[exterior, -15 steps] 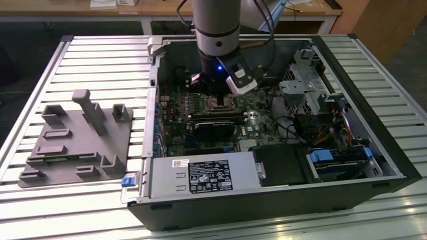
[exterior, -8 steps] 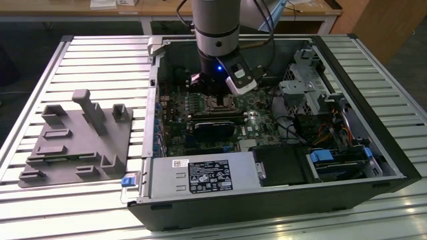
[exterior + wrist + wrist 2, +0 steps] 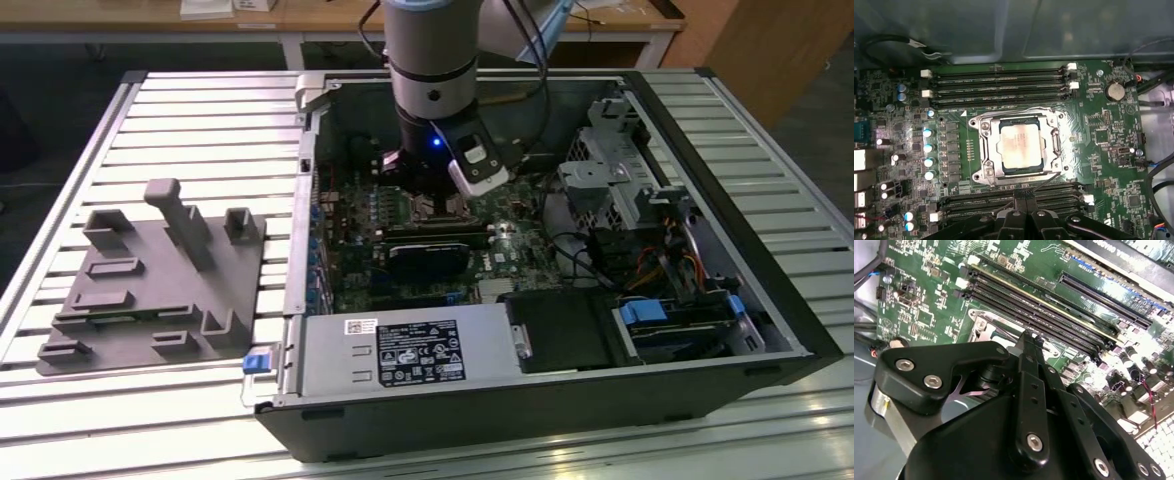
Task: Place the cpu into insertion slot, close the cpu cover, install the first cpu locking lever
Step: 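Install the first cpu locking lever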
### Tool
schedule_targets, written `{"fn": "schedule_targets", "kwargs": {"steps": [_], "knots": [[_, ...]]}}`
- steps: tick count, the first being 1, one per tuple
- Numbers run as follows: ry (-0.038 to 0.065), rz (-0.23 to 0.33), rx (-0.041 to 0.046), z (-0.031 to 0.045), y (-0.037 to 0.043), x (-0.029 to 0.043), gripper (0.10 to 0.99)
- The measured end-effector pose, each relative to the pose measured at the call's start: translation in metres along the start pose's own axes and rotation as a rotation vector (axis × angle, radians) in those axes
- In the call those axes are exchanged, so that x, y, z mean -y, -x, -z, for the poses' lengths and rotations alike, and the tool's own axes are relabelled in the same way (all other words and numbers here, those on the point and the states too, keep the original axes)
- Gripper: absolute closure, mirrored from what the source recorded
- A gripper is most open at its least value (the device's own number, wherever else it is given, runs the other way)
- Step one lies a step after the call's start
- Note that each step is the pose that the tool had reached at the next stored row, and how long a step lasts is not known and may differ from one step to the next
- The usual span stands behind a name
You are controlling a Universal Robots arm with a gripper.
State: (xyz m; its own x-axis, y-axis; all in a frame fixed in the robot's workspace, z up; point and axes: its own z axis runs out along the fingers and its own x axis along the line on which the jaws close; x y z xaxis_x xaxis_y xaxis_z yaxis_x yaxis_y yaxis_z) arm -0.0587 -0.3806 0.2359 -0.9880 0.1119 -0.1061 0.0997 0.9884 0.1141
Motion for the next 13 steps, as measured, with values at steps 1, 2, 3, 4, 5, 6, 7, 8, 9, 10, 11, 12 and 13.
{"fn": "schedule_targets", "kwargs": {"steps": [1,2,3,4,5,6,7,8,9,10,11,12,13], "knots": [[-0.001,-0.006,0.0007,-0.0005,-0.0003,0.0001,0.98],[-0.001,-0.012,0.0014,-0.001,-0.0005,0.0002,0.98],[-0.002,-0.017,0.002,-0.0014,-0.0009,0.0002,0.98],[-0.002,-0.022,0.0025,-0.0018,-0.0013,0.0003,0.98],[-0.003,-0.027,0.0032,-0.0023,-0.0017,0.0004,0.98],[-0.003,-0.032,0.0037,-0.0027,-0.0022,0.0005,0.98],[-0.004,-0.036,0.004,-0.003,-0.0027,0.0007,0.98],[-0.004,-0.039,0.0044,-0.0033,-0.0034,0.0008,0.98],[-0.005,-0.042,0.0048,-0.0036,-0.0043,0.0009,0.98],[-0.005,-0.044,0.0051,-0.0038,-0.0053,0.001,0.98],[-0.005,-0.047,0.0054,-0.0041,-0.0064,0.0012,0.98],[-0.003,-0.049,0.0054,-0.0042,-0.0077,0.0013,0.98],[0.001,-0.05,0.005,-0.0044,-0.0088,0.0015,0.98]]}}
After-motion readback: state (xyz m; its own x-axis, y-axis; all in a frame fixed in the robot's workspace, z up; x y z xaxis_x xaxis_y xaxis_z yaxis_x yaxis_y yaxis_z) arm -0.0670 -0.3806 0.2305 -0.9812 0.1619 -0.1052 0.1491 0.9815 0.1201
